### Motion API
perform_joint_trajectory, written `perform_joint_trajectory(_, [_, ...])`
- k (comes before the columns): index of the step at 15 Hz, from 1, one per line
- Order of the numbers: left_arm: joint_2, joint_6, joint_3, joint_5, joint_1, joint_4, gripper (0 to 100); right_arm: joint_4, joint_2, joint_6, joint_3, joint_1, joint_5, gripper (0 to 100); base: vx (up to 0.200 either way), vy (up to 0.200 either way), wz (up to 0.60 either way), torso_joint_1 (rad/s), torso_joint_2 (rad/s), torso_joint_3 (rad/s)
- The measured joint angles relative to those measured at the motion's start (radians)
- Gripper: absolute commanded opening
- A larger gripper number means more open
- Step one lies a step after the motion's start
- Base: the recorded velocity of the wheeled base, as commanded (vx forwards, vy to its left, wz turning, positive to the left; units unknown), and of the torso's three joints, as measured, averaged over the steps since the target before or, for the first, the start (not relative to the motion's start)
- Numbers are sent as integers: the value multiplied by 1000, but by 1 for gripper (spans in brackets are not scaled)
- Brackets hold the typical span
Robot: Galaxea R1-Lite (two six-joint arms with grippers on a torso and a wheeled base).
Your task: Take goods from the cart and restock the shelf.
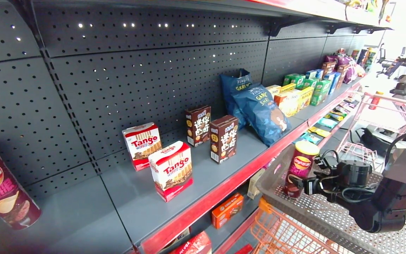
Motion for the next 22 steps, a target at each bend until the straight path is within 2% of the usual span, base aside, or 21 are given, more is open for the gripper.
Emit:
perform_joint_trajectory(1, [0,0,0,0,0,0,100,-1,11,10,-19,0,11,0,0,0,0,0,0,0])
perform_joint_trajectory(7, [0,0,0,0,0,0,100,3,18,50,-57,-13,62,0,0,0,0,0,0,0])
perform_joint_trajectory(13, [0,0,0,0,0,0,100,33,-88,51,6,-38,76,0,0,0,0,0,0,0])
perform_joint_trajectory(15, [0,0,0,0,0,0,100,108,-176,56,43,-45,72,0,0,0,0,0,0,0])
perform_joint_trajectory(18, [0,0,0,0,0,0,100,306,-395,83,101,-52,43,0,0,0,0,0,0,0])
perform_joint_trajectory(22, [0,0,0,0,0,0,100,609,-740,100,167,-59,-67,0,0,0,0,0,0,0])
